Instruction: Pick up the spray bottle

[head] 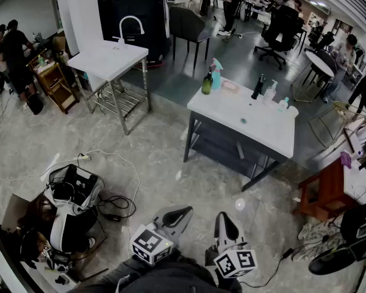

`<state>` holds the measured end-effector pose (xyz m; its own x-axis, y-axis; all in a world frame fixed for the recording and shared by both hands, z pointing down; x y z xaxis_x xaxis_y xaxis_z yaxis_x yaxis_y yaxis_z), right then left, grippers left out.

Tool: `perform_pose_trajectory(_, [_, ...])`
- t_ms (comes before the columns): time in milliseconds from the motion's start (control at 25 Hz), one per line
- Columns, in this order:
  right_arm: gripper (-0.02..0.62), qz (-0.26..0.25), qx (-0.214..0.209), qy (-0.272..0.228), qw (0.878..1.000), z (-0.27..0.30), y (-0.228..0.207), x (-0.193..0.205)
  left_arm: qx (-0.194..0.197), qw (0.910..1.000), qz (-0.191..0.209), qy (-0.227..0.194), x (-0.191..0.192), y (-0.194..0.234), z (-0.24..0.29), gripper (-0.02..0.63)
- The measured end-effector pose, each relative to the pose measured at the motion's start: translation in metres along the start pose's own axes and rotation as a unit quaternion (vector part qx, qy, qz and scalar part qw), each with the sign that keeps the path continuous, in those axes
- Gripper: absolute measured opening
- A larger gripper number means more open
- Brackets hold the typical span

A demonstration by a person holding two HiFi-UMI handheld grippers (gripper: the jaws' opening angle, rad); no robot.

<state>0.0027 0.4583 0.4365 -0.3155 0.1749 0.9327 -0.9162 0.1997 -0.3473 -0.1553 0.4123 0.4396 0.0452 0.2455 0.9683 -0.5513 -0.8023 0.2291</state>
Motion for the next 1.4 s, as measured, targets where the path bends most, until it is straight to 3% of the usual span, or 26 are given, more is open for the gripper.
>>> perform_pose_trajectory(440, [0.009, 0.005, 0.028, 0.003, 1.000, -0.003, 0.019, 0.009, 0.028, 0.9995, -0.014, 0.005, 0.002, 0.013, -0.006, 0.003])
perform_pose_trajectory(720, [0.011, 0.019, 0.033, -0.020, 0.999, -0.007, 0.018, 0.005, 0.045, 0.9989, -0.011, -0.001, 0.001, 0.007, -0.010, 0.003])
perform_pose_trajectory(1040, [0.011, 0.028, 0.049, -0.011, 0.998, -0.014, 0.021, 0.014, 0.038, 0.9990, -0.023, 0.003, 0.004, 0.010, -0.017, 0.003])
perform_pose_trajectory(1400, [0.011, 0.018, 0.023, -0.009, 1.000, 0.014, 0.015, 0.005, 0.003, 0.9997, -0.025, 0.000, -0.003, 0.034, -0.015, 0.003])
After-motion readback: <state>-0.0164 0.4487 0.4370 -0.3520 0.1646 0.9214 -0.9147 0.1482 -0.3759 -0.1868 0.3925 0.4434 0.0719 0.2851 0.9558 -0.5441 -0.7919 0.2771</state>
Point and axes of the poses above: the fingertips, and each gripper's own axes: z forward along the fingers, y to its left, x out of its underside, the point moved 6 cm from there along -z, backward along the fingers
